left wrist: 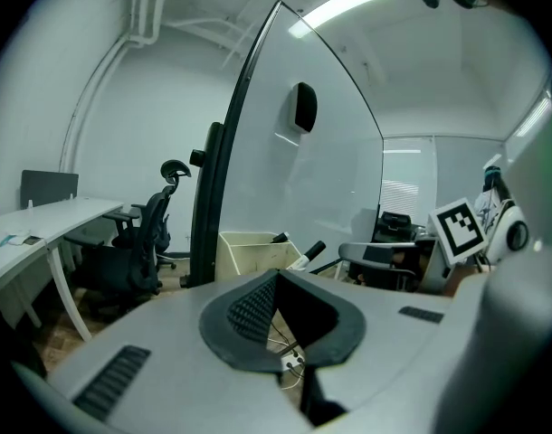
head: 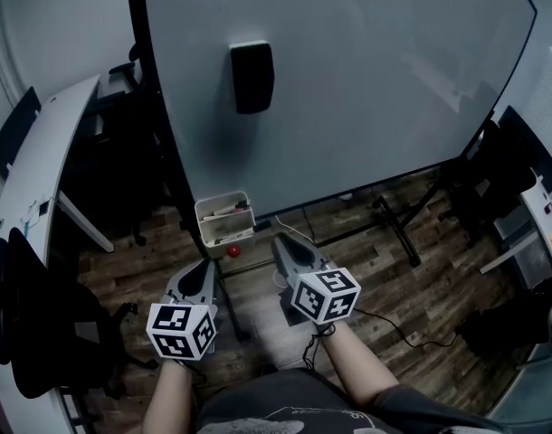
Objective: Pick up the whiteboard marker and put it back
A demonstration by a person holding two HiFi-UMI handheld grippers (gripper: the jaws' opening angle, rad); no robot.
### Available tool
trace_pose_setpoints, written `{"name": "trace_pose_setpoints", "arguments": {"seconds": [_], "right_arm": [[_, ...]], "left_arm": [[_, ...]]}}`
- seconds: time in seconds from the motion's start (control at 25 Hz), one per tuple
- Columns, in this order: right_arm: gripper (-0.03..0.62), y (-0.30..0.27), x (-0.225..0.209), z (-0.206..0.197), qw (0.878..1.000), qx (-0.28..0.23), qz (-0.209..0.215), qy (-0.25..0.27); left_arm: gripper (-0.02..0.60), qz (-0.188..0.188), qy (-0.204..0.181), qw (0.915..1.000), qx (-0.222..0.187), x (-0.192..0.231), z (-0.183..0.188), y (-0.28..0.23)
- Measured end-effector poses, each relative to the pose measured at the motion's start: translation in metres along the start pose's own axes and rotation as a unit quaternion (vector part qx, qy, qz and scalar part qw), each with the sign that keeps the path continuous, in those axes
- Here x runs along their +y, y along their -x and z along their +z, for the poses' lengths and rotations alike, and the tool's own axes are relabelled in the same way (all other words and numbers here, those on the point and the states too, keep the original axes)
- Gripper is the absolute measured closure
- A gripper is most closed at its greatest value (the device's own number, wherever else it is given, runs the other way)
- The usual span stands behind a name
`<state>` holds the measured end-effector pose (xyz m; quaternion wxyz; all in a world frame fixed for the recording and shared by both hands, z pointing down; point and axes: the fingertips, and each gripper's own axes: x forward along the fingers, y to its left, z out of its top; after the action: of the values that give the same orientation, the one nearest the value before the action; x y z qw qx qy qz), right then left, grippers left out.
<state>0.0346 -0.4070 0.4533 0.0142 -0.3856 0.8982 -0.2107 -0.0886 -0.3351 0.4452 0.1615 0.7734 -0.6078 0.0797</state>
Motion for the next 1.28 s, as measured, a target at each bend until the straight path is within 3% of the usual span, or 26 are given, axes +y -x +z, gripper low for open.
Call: {"name": "trace_pose_setpoints", "arguments": {"seconds": [0.16, 0.28, 0.52, 0.88, 1.28], "right_arm": [[0.565, -0.016, -0.001, -0.001, 1.000, 0.005, 0.016, -0.011], [0.488, -0.025, -0.001, -0.003, 0.999, 0.006, 0.029, -0.030], [0.464, -0.042, 0.005, -0.004, 0.997, 0.015, 0.052, -0.047], [0.468, -0.053, 0.007, -0.005, 0.998, 0.028, 0.048, -0.036], [0.505, -0.044, 0.025, 0.010, 0.998, 0.000, 0.058, 0.000]], "left_arm": [[0.569, 0.010, 0.003, 0.9999, -0.001, 0.008, 0.003, -0.008], [0.569, 0.016, 0.002, 0.9999, -0.001, 0.012, 0.004, -0.011], [0.569, 0.022, 0.004, 0.9997, 0.002, 0.021, 0.005, -0.015], [0.569, 0.020, 0.012, 0.9997, 0.008, 0.026, 0.001, -0.019], [0.569, 0.013, 0.019, 0.9997, 0.010, 0.024, -0.008, -0.009]]}}
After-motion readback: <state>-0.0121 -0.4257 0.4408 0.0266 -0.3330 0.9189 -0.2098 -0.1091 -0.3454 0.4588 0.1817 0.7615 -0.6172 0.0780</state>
